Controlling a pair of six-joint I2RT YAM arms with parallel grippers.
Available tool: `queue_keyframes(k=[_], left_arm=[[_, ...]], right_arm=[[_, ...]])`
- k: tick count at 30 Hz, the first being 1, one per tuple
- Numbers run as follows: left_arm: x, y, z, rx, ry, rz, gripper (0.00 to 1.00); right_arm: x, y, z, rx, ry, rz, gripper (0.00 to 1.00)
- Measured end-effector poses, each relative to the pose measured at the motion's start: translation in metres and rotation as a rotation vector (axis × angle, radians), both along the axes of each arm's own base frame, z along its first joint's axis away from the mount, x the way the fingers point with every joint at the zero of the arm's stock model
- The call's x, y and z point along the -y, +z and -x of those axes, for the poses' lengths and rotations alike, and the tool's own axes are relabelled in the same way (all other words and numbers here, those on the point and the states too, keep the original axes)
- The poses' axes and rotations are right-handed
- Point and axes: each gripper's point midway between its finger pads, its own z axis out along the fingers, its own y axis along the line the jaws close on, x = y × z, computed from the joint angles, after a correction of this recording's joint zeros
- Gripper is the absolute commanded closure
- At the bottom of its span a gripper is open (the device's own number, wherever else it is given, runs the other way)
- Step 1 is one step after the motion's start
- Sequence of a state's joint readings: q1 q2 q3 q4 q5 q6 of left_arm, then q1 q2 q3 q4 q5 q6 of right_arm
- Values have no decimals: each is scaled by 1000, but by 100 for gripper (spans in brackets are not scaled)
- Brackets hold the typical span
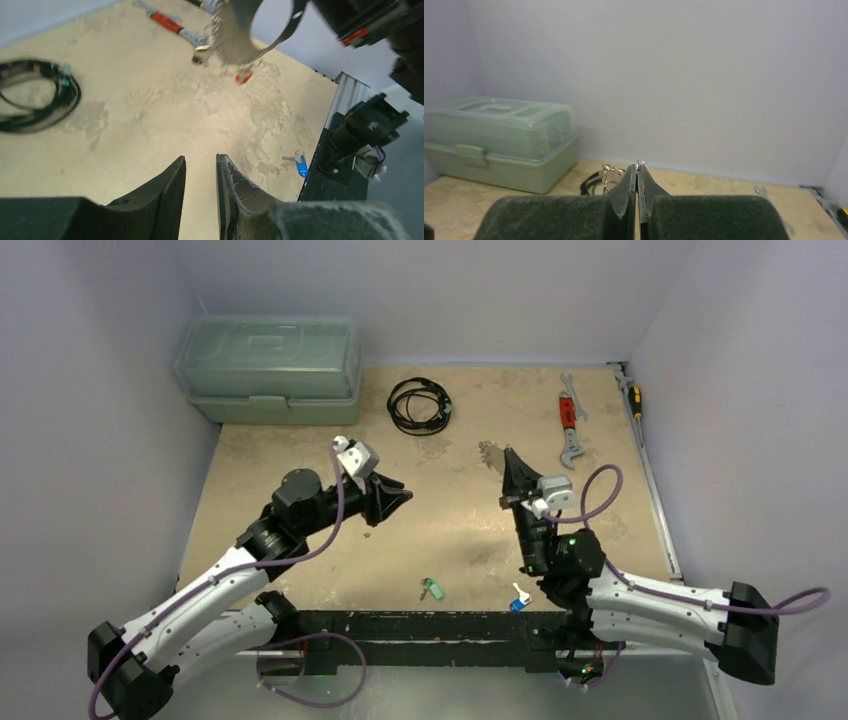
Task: Put the keys on the keyring
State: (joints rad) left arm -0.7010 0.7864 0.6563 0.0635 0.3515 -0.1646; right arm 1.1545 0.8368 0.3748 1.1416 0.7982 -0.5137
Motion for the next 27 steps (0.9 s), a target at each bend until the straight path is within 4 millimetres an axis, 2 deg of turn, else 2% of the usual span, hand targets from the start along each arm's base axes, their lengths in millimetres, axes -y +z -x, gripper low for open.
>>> queue_keyframes(k=[3, 5, 10, 13, 15, 19, 21, 23, 27], left_arm=[[7, -22, -11, -148, 77, 7, 72], [21, -43, -6, -230, 99, -3, 71], [79, -101, 35, -331, 57, -111, 71], [115, -143, 50, -358, 65, -239, 71], [141, -162, 56, -347, 76, -304, 71], [193, -178, 73, -301, 77, -359, 71], [211, -183, 83, -282, 78, -367, 69], [222, -188, 89, -280, 84, -369, 68], [232, -199, 90, -284, 117, -374, 62]], right_arm=[[16, 4, -16, -61, -65, -28, 100], [25, 12, -26, -93, -99, -48, 100], [36, 20, -40, -149, -138, -32, 100], [39, 12, -44, -183, -148, 3, 100], [42, 5, -45, -203, -157, 28, 100], [52, 5, -43, -215, -182, 35, 100], [60, 11, -41, -211, -204, 22, 100], [67, 20, -38, -200, -220, 1, 100], [81, 40, -31, -171, -242, -52, 100]])
